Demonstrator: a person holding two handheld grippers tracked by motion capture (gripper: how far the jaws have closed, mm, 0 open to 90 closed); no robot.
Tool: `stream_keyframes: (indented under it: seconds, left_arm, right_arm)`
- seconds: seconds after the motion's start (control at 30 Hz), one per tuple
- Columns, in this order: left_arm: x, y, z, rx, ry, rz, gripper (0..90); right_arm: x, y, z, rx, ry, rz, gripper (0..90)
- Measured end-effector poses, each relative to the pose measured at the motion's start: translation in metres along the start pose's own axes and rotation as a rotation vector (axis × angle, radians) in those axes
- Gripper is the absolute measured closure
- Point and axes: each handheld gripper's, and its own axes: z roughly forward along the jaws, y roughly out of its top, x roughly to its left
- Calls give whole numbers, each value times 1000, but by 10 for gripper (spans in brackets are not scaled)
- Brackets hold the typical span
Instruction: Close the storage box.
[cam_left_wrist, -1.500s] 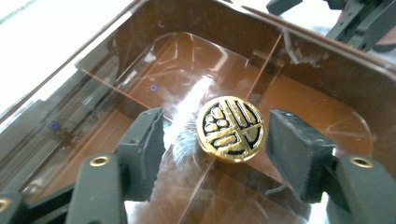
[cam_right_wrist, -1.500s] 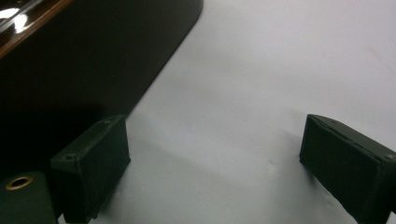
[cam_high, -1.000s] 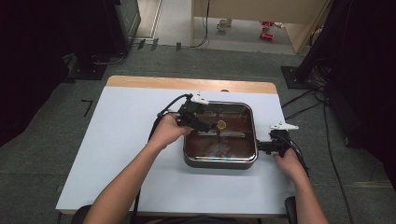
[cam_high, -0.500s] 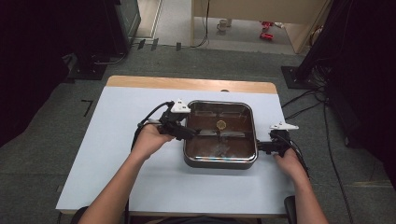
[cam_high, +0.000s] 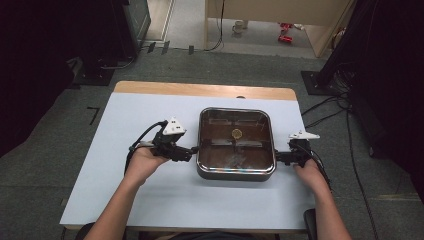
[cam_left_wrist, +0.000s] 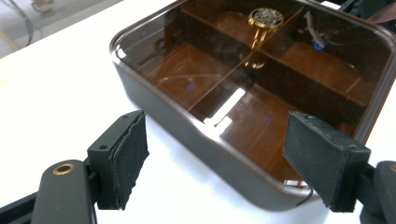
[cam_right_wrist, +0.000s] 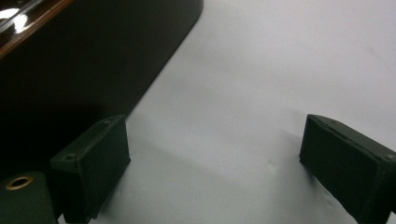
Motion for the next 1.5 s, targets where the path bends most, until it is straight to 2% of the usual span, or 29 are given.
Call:
stream_keyframes:
  seconds: [0.27, 0.4, 0.5, 0.53, 0.57, 0.63, 0.93, 1.27, 1.43, 1.5]
  left_arm:
    - [5, -32, -10, -6, 44, -42, 220]
    - [7, -48, -11, -25, 87, -34, 218]
    - [8, -59, -11, -32, 106, -47, 212]
    - [8, -59, -11, -32, 106, -47, 211]
    - [8, -66, -10, -23, 112, -70, 212]
    - [8, -71, -9, -17, 113, -88, 210]
    - [7, -89, 6, 28, 117, -106, 211]
    - [0, -94, 27, 96, 82, -77, 228]
    - [-3, -96, 32, 104, 70, -33, 206]
    - [-3, -97, 32, 98, 64, -33, 204]
  right_arm:
    - [0, 0, 0, 1, 0, -1, 77]
    - [0, 0, 0, 1, -1, -1, 77]
    - [0, 0, 0, 2, -1, 0, 77]
    - [0, 0, 0, 1, 0, -1, 77]
    - [0, 0, 0, 1, -1, -1, 77]
    - [0, 0, 0, 1, -1, 0, 77]
    - [0, 0, 0, 1, 0, 0, 77]
    - [0, 0, 0, 1, 0, 0, 77]
    - [0, 0, 0, 1, 0, 0, 77]
    - [0, 0, 0, 1, 0, 0, 77]
